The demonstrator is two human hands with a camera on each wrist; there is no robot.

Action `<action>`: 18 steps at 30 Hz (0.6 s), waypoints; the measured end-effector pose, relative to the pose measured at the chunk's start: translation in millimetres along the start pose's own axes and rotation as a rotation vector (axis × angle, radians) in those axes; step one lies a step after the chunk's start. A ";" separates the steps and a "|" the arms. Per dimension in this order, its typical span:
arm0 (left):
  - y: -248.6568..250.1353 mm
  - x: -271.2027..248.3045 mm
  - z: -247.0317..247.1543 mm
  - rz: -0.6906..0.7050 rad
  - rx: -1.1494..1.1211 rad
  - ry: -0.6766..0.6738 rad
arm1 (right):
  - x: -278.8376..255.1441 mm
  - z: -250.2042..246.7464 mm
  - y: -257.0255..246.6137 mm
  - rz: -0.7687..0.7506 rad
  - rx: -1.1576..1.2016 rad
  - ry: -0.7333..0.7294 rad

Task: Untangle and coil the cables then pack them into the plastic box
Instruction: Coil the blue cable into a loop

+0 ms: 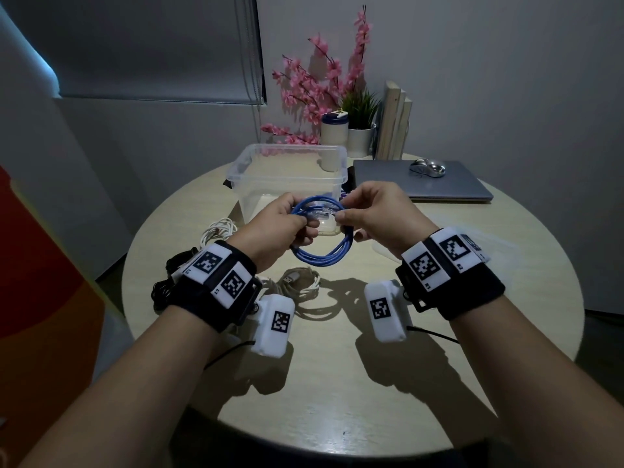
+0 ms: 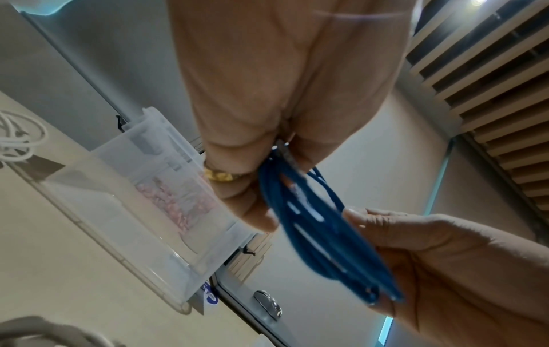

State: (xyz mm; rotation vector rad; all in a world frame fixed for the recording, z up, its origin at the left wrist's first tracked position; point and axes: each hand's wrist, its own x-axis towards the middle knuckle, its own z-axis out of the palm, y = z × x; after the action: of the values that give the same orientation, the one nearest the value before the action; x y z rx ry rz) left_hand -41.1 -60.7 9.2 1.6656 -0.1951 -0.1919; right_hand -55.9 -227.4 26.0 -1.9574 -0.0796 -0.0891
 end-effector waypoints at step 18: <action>10.0 -12.9 -2.6 0.132 -0.085 0.074 | 0.2 13.8 -7.2 -0.085 -0.135 0.046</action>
State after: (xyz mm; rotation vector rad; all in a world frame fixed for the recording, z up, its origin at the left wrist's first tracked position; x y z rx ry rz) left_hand -53.1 -56.1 19.5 1.5668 -0.2368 -0.0389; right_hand -56.1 -211.8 27.4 -2.0854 -0.1297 -0.1999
